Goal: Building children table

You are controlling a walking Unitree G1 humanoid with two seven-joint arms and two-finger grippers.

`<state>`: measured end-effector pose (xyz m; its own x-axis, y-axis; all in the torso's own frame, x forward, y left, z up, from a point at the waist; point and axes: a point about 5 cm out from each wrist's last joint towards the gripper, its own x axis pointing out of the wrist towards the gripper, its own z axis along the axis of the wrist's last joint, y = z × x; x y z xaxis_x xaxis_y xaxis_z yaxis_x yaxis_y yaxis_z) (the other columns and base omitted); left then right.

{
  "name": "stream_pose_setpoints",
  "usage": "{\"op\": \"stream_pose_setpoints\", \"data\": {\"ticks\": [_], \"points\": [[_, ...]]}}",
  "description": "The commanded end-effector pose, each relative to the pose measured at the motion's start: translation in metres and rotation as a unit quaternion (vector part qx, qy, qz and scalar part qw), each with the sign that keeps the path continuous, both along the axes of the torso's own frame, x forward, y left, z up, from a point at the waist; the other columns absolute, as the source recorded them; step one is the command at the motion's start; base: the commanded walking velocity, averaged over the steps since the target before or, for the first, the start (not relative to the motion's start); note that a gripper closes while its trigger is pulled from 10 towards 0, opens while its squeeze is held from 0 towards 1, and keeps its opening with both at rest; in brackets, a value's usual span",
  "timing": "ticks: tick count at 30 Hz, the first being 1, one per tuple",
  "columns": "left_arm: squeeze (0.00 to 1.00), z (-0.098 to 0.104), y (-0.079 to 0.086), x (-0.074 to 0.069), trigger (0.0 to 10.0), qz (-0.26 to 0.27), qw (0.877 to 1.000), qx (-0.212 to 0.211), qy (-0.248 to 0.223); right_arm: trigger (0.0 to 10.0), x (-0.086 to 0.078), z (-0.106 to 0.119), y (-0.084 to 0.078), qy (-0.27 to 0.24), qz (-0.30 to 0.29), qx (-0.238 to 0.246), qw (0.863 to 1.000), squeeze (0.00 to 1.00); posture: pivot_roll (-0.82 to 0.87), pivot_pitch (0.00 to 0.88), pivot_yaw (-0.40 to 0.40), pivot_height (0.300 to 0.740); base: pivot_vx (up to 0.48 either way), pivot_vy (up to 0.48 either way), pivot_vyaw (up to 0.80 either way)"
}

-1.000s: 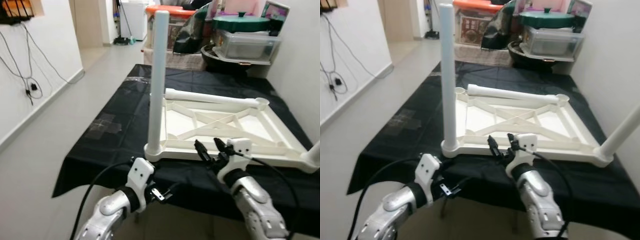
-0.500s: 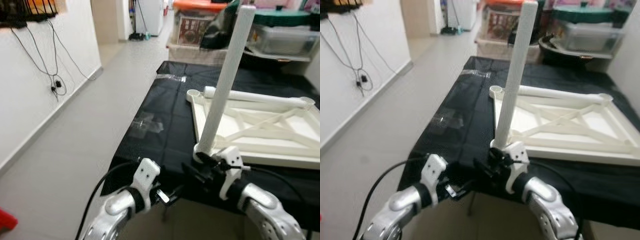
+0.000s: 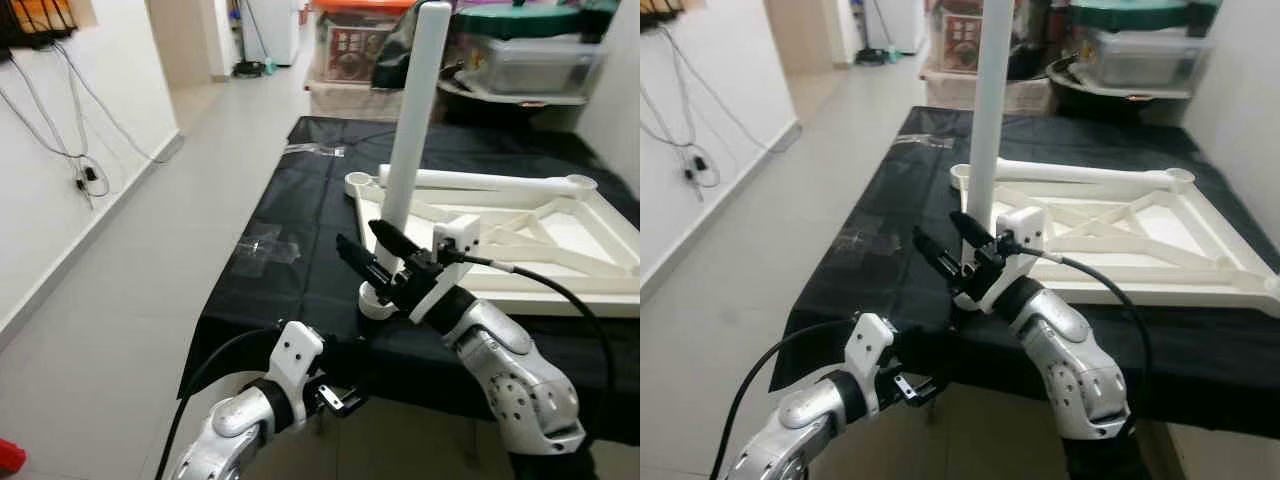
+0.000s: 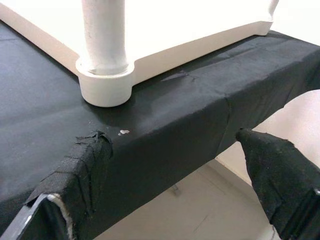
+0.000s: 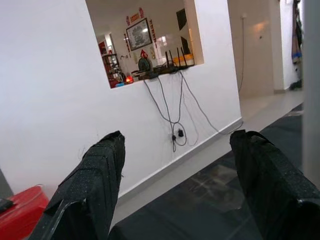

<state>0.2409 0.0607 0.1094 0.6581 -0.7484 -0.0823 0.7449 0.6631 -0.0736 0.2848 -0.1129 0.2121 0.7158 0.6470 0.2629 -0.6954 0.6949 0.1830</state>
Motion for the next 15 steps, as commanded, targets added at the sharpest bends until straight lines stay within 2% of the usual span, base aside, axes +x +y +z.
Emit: {"op": "stream_pose_setpoints", "data": {"ticks": [1, 4, 7, 9, 10, 12, 15], "points": [[0.00, 0.001, 0.000, -0.002, 10.0, -0.001, 1.000, -0.007, 0.002, 10.0, -0.001, 0.010, 0.015, -0.011, 0.027, 0.008, 1.000, 0.00, 0.20, 0.000, -0.055, 0.740, 0.000, 0.000, 0.00], [0.00, 0.006, 0.002, -0.002, 10.0, 0.005, 1.000, -0.023, -0.004, 10.0, 0.005, 0.022, 0.040, -0.019, 0.052, 0.020, 0.998, 0.00, 0.20, 0.000, -0.055, 0.740, 0.000, 0.000, 0.00], [0.00, 0.008, 0.004, -0.001, 10.0, 0.017, 0.999, -0.030, -0.005, 10.0, 0.012, 0.025, 0.045, -0.018, 0.038, 0.023, 0.999, 0.00, 0.20, 0.000, -0.059, 0.740, 0.000, 0.000, 0.00], [0.00, 0.010, 0.009, 0.003, 10.0, 0.039, 0.999, -0.036, -0.005, 10.0, 0.024, 0.027, 0.046, -0.010, -0.005, 0.025, 1.000, 0.00, 0.20, 0.000, -0.061, 0.740, 0.000, 0.000, 0.00], [0.00, 0.010, 0.009, 0.003, 10.0, 0.039, 0.999, -0.036, -0.005, 10.0, 0.024, 0.027, 0.046, -0.010, -0.005, 0.025, 1.000, 0.00, 0.20, 0.000, -0.061, 0.740, 0.000, 0.000, 0.00], [0.00, 0.010, 0.016, 0.006, 10.0, 0.066, 0.997, -0.031, -0.010, 10.0, 0.040, 0.027, 0.047, 0.005, -0.056, 0.021, 0.998, 0.00, 0.21, 0.000, -0.062, 0.740, 0.000, 0.000, 0.00], [0.00, 0.011, 0.018, 0.008, 10.0, 0.077, 0.997, -0.029, -0.011, 10.0, 0.047, 0.027, 0.047, 0.014, -0.077, 0.020, 0.997, 0.00, 0.21, 0.000, -0.062, 0.740, 0.000, 0.000, 0.00]]}}
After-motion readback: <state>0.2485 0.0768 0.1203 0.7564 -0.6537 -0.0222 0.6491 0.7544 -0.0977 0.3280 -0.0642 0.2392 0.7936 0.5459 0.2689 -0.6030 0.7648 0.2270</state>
